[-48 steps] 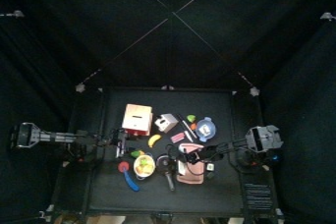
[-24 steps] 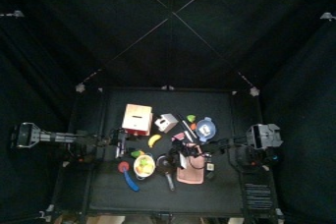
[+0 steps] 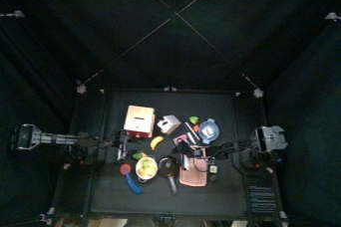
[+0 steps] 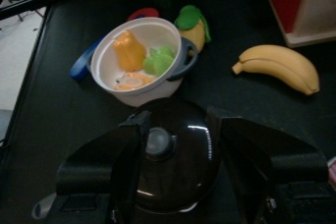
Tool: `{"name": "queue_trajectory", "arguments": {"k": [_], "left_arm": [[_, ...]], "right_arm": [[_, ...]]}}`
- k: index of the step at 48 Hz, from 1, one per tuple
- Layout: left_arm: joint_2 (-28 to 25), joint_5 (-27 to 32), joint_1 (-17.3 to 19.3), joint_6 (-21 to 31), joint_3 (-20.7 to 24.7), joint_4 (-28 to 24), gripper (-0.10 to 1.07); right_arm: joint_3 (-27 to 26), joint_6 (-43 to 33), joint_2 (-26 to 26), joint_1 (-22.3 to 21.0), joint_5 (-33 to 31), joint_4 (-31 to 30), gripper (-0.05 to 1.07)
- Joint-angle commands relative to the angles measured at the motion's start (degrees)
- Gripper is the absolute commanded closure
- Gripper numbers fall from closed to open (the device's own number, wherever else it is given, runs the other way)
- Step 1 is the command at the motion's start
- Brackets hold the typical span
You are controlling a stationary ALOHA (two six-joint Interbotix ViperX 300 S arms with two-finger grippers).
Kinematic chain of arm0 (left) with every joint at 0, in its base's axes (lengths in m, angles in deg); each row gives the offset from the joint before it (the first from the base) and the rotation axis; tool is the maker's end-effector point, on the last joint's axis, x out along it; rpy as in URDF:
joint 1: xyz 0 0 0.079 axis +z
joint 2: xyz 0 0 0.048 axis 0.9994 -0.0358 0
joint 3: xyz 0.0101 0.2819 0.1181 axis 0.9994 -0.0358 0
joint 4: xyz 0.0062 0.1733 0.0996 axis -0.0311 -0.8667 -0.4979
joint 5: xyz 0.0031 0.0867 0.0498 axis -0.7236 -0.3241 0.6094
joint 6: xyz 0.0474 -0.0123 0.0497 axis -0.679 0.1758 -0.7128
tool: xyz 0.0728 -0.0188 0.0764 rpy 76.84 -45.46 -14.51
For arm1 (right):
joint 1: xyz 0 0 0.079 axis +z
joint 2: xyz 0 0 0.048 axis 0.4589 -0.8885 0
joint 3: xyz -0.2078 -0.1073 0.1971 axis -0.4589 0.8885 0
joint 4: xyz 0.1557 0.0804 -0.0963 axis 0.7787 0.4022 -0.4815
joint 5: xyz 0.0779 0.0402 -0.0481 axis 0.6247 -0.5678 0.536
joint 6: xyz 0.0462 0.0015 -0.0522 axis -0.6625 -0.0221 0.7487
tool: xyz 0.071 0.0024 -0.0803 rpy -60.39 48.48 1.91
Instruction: Grab pot lid
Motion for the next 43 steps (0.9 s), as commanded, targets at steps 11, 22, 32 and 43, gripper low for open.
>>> {"name": "queue_trajectory", "arguments": {"k": [11, 22, 32, 43], "left_arm": [[-0.3, -0.4, 0.1, -0.1, 0.6, 0.2, 0.13], [-0.3, -0.5, 0.1, -0.1, 0.4, 0.2, 0.13], [-0.3, -0.5, 0.1, -0.1, 0.4, 0.2, 0.13], [-0.3, -0.4, 0.1, -0.1, 0.3, 0.2, 0.13]], "right_arm": [[-3.6, 0.3, -2.3, 1.1, -1.7, -0.3, 0.17], [-4.4, 0.3, -3.7, 1.0, -3.0, -0.4, 0.17], [-5.0, 0.3, -5.1, 1.0, -3.3, -0.2, 0.18], [-5.4, 0.3, -5.7, 1.0, -3.4, -0.4, 0.18]]}}
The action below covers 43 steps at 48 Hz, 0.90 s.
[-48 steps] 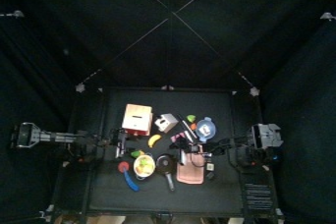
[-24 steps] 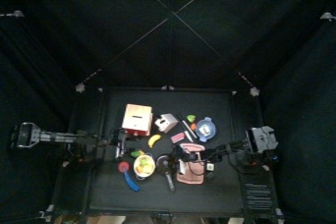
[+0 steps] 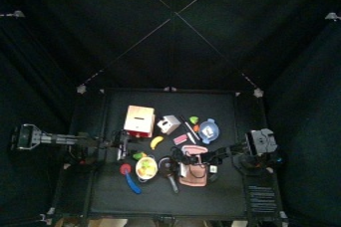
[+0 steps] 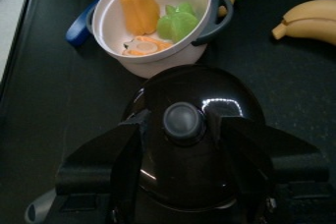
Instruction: Grab pot lid
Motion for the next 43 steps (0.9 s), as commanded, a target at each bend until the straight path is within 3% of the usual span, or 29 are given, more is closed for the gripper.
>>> {"name": "queue_trajectory", "arguments": {"k": [1, 33, 43], "left_arm": [[-0.1, -0.4, 0.1, 0.0, 0.6, 0.2, 0.13], [-0.1, -0.4, 0.1, 0.0, 0.2, 0.6, 0.13], [-0.1, -0.4, 0.2, 0.0, 0.2, 0.6, 0.13]], "right_arm": [[-0.7, -0.1, 1.0, -0.1, 0.1, 0.0, 0.18], [-1.4, 1.5, 0.9, -1.1, -4.3, -1.0, 0.18], [-1.5, 1.5, 0.7, -1.3, -4.8, -1.3, 0.33]]}}
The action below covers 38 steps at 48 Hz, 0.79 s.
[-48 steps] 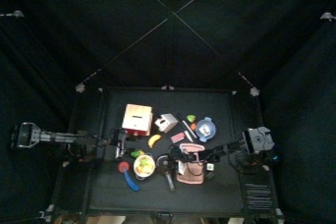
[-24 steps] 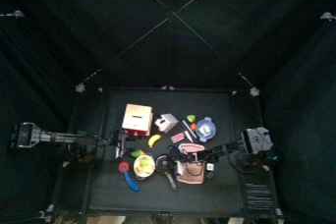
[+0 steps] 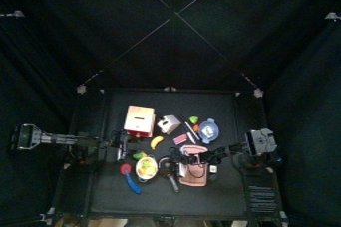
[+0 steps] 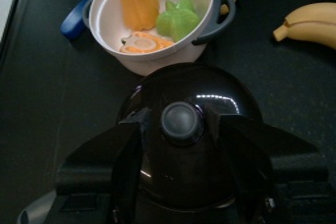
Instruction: Grab pot lid
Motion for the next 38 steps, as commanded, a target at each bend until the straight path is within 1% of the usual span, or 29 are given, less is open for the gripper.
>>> {"name": "queue_trajectory", "arguments": {"k": [1, 5, 14, 21, 27, 38], "left_arm": [[-0.1, -0.5, 0.1, -0.1, 0.6, 0.1, 0.13], [-0.1, -0.4, 0.1, -0.1, 0.6, 0.1, 0.13], [-0.1, -0.4, 0.1, -0.1, 0.6, 0.1, 0.13], [-0.1, -0.4, 0.1, -0.1, 0.6, 0.1, 0.13], [-0.1, -0.4, 0.0, -0.1, 0.6, 0.1, 0.13], [-0.1, -0.4, 0.1, 0.0, 0.6, 0.2, 0.13]], "right_arm": [[-0.3, 0.1, 0.6, -0.4, -0.7, -0.1, 0.34], [-0.3, 0.1, 0.6, -0.4, -0.7, -0.1, 0.38], [-1.0, 0.1, 1.5, -0.4, -0.9, -0.7, 0.38], [-1.9, 0.0, 3.1, -0.4, -3.2, -1.7, 0.38], [-2.4, 0.0, 3.0, -0.5, -5.2, -1.8, 0.38], [-2.6, 0.0, 3.3, -0.5, -5.5, -2.1, 0.39]]}}
